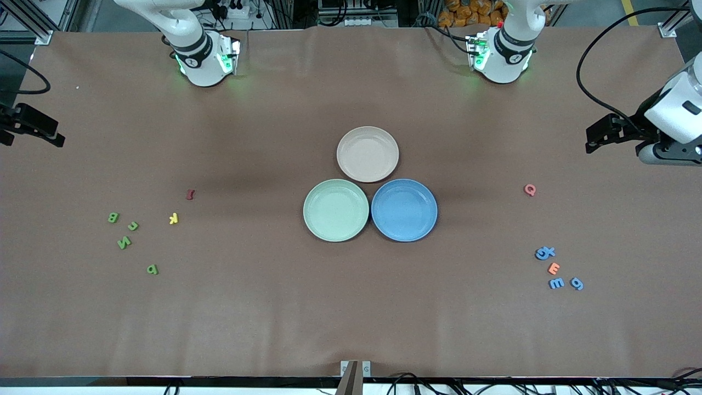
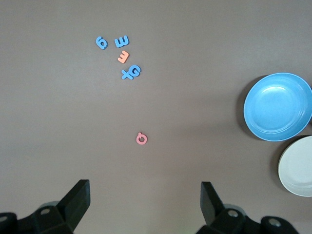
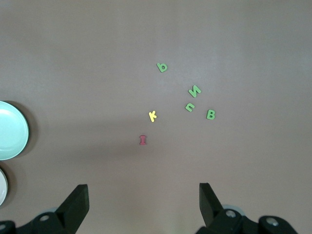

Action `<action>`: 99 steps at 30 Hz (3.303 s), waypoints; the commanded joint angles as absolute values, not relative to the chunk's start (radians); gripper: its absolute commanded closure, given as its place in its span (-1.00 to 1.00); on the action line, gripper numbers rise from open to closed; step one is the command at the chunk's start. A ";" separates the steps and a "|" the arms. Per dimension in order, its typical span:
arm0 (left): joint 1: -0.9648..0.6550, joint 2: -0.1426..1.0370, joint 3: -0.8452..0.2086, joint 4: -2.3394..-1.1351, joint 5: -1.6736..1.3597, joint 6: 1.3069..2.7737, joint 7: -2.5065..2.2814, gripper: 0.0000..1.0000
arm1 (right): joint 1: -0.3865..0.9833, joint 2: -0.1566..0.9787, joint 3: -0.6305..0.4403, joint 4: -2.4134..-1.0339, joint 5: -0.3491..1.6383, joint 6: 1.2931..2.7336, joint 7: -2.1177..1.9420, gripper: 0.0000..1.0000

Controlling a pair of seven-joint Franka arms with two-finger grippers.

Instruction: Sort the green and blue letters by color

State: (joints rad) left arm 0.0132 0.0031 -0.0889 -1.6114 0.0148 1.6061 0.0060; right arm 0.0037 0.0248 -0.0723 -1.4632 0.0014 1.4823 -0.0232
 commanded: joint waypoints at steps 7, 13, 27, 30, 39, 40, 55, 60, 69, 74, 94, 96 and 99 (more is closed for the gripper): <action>0.018 0.014 -0.095 -1.586 0.037 1.615 0.009 -1.00 | 0.005 0.017 -0.069 -1.473 0.018 1.489 -0.005 -1.00; 0.015 0.037 -0.092 -1.586 0.037 1.621 0.008 -1.00 | 0.005 0.018 -0.069 -1.473 0.018 1.489 -0.005 -1.00; 0.067 0.130 -0.087 -1.621 0.035 1.710 0.011 -1.00 | 0.005 0.047 -0.069 -1.473 0.015 1.506 -0.005 -1.00; 0.067 0.150 -0.087 -1.649 0.037 1.758 0.012 -1.00 | 0.006 0.067 -0.069 -1.476 0.018 1.534 -0.006 -1.00; 0.081 0.239 -0.087 -1.690 0.038 1.885 0.015 -1.00 | 0.015 0.149 -0.071 -1.482 0.008 1.620 -0.005 -1.00; 0.080 0.253 -0.087 -1.692 0.041 1.899 0.015 -1.00 | 0.012 0.156 -0.069 -1.482 0.006 1.631 -0.006 -1.00; 0.078 0.483 -0.092 -1.686 0.120 2.138 0.028 -1.00 | -0.029 0.333 -0.074 -1.476 0.018 1.859 -0.015 -1.00; 0.069 0.541 -0.092 -1.678 0.167 2.206 0.028 -1.00 | -0.040 0.400 -0.074 -1.476 0.018 1.934 -0.017 -1.00; 0.075 0.630 -0.092 -1.677 0.179 2.339 0.029 -1.00 | -0.055 0.515 -0.072 -1.474 0.020 2.057 -0.017 -1.00; 0.077 0.666 -0.092 -1.671 0.206 2.367 0.029 -1.00 | -0.060 0.574 -0.072 -1.474 0.018 2.135 -0.017 -1.00; 0.071 0.710 -0.092 -1.672 0.212 2.393 0.028 -1.00 | -0.035 0.745 -0.074 -1.515 0.014 2.393 -0.006 -1.00; 0.072 0.718 -0.092 -1.674 0.212 2.399 0.028 -1.00 | -0.035 0.755 -0.074 -1.534 0.015 2.434 -0.006 -1.00; 0.072 0.718 -0.092 -1.675 0.212 2.399 0.028 -1.00 | -0.035 0.768 -0.074 -1.557 0.015 2.491 -0.006 -1.00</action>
